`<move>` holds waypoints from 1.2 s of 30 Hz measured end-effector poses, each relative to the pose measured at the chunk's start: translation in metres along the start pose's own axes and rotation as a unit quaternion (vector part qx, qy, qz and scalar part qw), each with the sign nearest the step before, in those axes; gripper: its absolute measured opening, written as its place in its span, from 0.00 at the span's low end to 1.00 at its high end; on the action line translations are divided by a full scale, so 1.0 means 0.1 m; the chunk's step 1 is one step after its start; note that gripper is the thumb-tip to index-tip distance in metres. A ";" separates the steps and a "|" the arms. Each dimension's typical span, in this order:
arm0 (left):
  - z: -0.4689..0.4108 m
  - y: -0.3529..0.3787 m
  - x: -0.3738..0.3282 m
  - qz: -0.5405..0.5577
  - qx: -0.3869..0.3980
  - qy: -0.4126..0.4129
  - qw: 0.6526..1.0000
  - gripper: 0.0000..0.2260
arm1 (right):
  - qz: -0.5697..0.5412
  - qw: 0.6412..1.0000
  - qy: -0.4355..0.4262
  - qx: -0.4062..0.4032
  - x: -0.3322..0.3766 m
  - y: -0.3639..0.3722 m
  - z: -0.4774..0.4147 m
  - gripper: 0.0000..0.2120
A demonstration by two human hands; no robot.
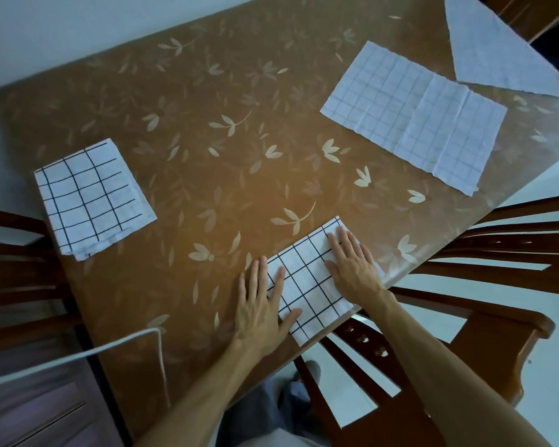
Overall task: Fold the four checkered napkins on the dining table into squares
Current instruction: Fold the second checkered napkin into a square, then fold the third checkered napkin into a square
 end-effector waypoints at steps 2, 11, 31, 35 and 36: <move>0.00 -0.02 -0.01 -0.008 0.007 -0.001 1.000 0.39 | -0.012 1.000 0.004 -0.005 0.04 -0.02 0.00 0.29; -0.02 -0.59 -0.46 0.038 0.012 -0.032 0.999 0.33 | -0.063 0.996 -0.038 -0.049 -0.06 -0.46 0.35 0.21; 0.02 -2.15 -2.81 0.097 -0.106 -0.080 0.986 0.26 | -0.024 0.985 -0.109 -0.132 -2.04 -2.15 2.11 0.29; -0.35 -2.27 -3.21 0.206 -0.119 -0.082 0.968 0.24 | -0.048 0.984 -0.084 -0.149 -2.34 -2.31 1.98 0.27; -0.45 -2.28 -3.32 0.231 -0.119 -0.084 0.962 0.24 | -0.052 0.985 -0.073 -0.145 -2.42 -2.33 1.93 0.27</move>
Point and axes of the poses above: each hand's wrist, its own z-axis away from the middle knuckle, its own y-axis out of the palm, x = y × z, the point moved 2 cm from there along -z, towards the middle knuckle, and after that the axes turned 9 degrees about -z, right-handed, at the moved point
